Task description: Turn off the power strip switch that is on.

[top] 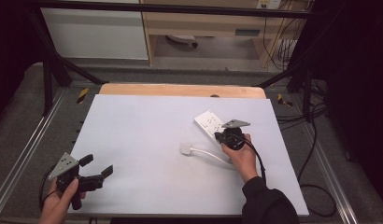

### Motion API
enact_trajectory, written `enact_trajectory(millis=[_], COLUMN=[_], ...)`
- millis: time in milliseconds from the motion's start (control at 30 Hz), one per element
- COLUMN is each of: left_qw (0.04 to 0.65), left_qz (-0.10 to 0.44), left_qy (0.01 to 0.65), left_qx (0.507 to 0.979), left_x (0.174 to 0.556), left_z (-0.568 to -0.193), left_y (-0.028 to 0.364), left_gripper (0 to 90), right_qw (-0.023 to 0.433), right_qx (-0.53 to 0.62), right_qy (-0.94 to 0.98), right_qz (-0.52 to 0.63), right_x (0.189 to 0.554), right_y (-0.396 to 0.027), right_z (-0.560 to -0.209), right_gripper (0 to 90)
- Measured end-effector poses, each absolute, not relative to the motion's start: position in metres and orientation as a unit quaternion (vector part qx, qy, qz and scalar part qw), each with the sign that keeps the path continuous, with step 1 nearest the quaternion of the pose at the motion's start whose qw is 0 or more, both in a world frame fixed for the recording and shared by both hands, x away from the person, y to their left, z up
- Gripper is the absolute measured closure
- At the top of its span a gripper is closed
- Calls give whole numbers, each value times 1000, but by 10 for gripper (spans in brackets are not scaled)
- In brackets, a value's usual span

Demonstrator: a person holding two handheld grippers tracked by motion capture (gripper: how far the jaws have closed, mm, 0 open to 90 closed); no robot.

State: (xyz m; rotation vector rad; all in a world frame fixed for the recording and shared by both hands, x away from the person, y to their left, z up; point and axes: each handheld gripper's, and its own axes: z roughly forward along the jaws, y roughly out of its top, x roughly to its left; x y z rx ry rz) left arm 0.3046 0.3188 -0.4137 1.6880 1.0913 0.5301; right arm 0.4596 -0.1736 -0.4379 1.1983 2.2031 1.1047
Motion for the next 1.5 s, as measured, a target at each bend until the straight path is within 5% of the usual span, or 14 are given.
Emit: enact_trajectory(millis=[633,867,1267,1500], left_qw=[506,505,505,504], left_qz=[221,220,221,222], left_qy=[453,453,454,453], left_qx=[701,701,701,701], left_x=[305,305,305,305], left_z=[-414,-414,-414,-414], left_y=[319,319,319,319], left_gripper=[54,54,54,54], right_qw=[215,213,214,223], right_qx=[436,447,467,468], right_qy=[769,758,747,739], right_qz=[415,424,422,430], right_x=[459,460,465,464], right_y=[-182,-186,-190,-190], right_z=[-425,-415,-402,-395], right_gripper=[847,667,164,43])
